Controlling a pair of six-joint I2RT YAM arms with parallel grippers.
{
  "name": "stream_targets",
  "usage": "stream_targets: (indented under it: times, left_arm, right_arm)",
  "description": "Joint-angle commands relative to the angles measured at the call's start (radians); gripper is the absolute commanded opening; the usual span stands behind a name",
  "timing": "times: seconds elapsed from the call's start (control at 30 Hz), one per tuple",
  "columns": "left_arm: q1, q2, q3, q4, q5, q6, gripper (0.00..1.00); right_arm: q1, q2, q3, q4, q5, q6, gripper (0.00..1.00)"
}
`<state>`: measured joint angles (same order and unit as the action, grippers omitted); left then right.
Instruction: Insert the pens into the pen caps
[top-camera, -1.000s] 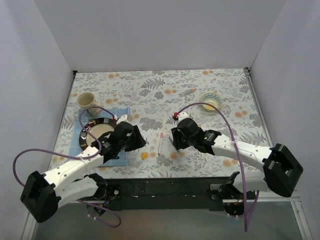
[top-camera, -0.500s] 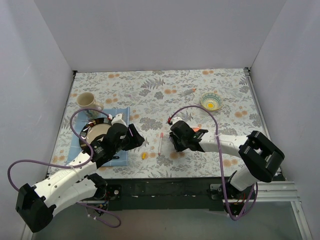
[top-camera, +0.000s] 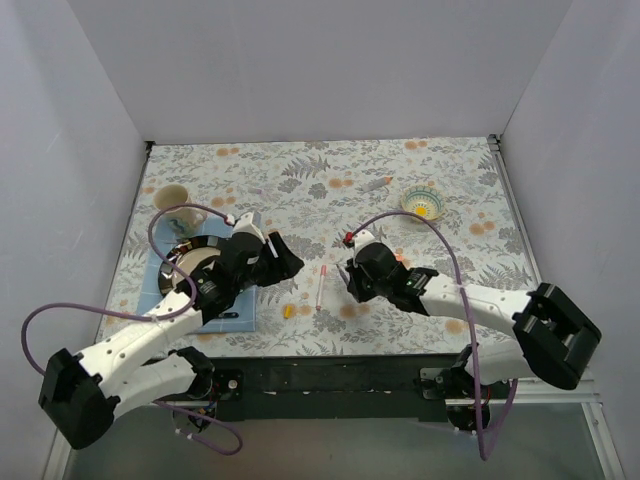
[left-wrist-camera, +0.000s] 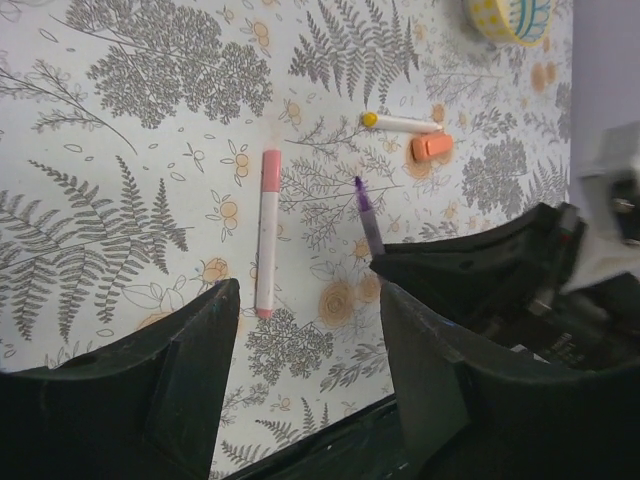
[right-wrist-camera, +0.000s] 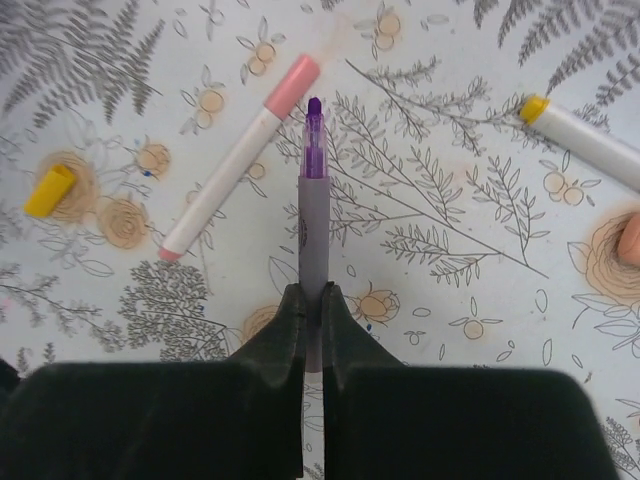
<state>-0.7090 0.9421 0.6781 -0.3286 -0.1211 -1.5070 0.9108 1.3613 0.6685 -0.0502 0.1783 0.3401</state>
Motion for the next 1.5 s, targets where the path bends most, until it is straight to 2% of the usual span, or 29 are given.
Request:
stream_targets:
  times: [0.0, 0.17, 0.3, 0.5, 0.77, 0.97, 1.07, 1.1, 1.17, 1.2, 1.23, 1.27, 1.37, 1.47]
  left_arm:
    - [0.0, 0.137, 0.026, 0.153, 0.103, -0.01, 0.56]
    - [-0.004, 0.268, 0.044, 0.319, 0.282, -0.018, 0.56]
    - [-0.014, 0.326, 0.06, 0.385, 0.29, -0.012, 0.57]
    - [-0.021, 0.31, 0.012, 0.483, 0.316, -0.015, 0.59]
    - [-0.024, 0.288, -0.017, 0.49, 0.296, -0.024, 0.6]
    - [-0.03, 0.353, 0.003, 0.496, 0.301, -0.018, 0.57]
    - [-0.033, 0.368, 0.012, 0.513, 0.304, -0.019, 0.47]
    - [-0.033, 0.368, 0.015, 0.52, 0.308, -0.019, 0.37]
    - [-0.035, 0.371, 0.024, 0.525, 0.314, -0.019, 0.28]
    - [-0.035, 0.371, 0.026, 0.527, 0.327, -0.018, 0.18]
    - [-0.035, 0.371, 0.026, 0.53, 0.336, -0.018, 0.02]
    - [-0.035, 0.366, 0.026, 0.533, 0.343, -0.022, 0.0]
    - [-0.035, 0.354, 0.024, 0.543, 0.377, -0.033, 0.0]
    - [-0.035, 0.353, 0.023, 0.545, 0.4, -0.038, 0.0]
  right_arm:
    - [-0.001, -0.125, -0.055, 0.148, -0.045, 0.01, 0.01]
    - [0.002, -0.229, -0.079, 0.196, -0.108, 0.039, 0.01]
    - [0.002, -0.26, -0.069, 0.182, -0.122, 0.05, 0.01]
    - [0.003, -0.252, -0.046, 0.15, -0.123, 0.068, 0.01]
    - [0.003, -0.249, -0.038, 0.167, -0.134, 0.095, 0.01]
    - [0.008, -0.266, -0.043, 0.205, -0.172, 0.119, 0.01]
    - [0.016, -0.271, -0.043, 0.211, -0.204, 0.126, 0.01]
    - [0.017, -0.275, -0.044, 0.214, -0.207, 0.134, 0.01]
    - [0.019, -0.28, -0.055, 0.23, -0.218, 0.14, 0.01]
    - [0.02, -0.281, -0.056, 0.236, -0.224, 0.143, 0.01]
    - [0.02, -0.28, -0.06, 0.236, -0.229, 0.148, 0.01]
    - [0.019, -0.278, -0.06, 0.237, -0.24, 0.148, 0.04]
    - [0.02, -0.263, -0.06, 0.233, -0.25, 0.149, 0.27]
    - [0.02, -0.245, -0.058, 0.239, -0.266, 0.152, 0.3]
